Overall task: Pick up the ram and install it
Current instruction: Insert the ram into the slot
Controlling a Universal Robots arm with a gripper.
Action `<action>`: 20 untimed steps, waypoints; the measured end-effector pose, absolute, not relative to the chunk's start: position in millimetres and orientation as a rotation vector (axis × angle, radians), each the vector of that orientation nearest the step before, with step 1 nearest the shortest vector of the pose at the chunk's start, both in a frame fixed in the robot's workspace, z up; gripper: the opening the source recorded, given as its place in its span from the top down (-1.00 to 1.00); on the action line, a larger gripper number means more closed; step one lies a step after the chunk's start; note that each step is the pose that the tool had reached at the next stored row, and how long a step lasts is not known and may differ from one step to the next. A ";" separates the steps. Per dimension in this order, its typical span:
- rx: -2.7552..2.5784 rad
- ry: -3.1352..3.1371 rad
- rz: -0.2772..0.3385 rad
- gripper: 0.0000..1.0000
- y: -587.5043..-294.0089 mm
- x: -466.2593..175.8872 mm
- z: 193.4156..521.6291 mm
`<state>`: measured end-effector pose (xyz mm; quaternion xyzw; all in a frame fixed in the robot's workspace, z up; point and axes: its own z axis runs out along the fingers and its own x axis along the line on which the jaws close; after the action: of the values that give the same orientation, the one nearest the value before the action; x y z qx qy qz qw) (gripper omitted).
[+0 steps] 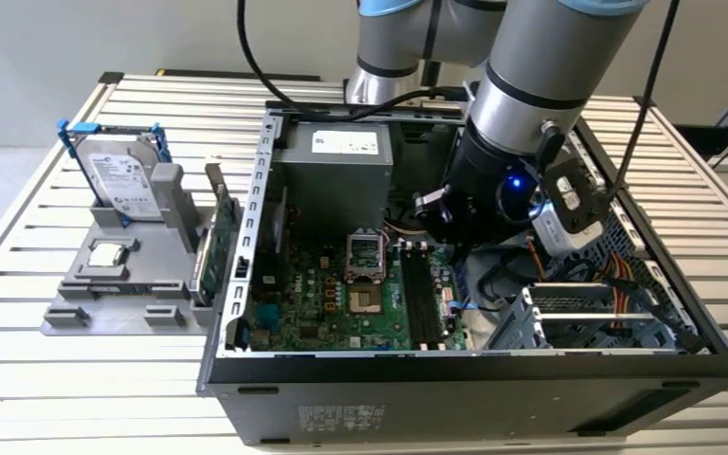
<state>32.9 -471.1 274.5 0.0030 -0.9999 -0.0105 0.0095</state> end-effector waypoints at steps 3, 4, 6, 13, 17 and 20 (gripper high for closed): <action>0.009 -3.122 -0.033 1.00 -471.2 32.9 270.2; 0.009 -3.122 -0.033 1.00 -471.2 32.9 269.3; 0.009 -3.122 -0.033 1.00 -471.3 32.7 267.4; 0.009 -3.122 -0.033 1.00 -471.3 32.6 257.6; 0.009 -3.122 -0.033 1.00 -471.3 32.6 250.6; 0.009 -3.122 -0.033 1.00 -471.3 32.6 246.1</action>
<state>32.6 -471.3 246.1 0.0030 -0.9999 -0.0105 0.0095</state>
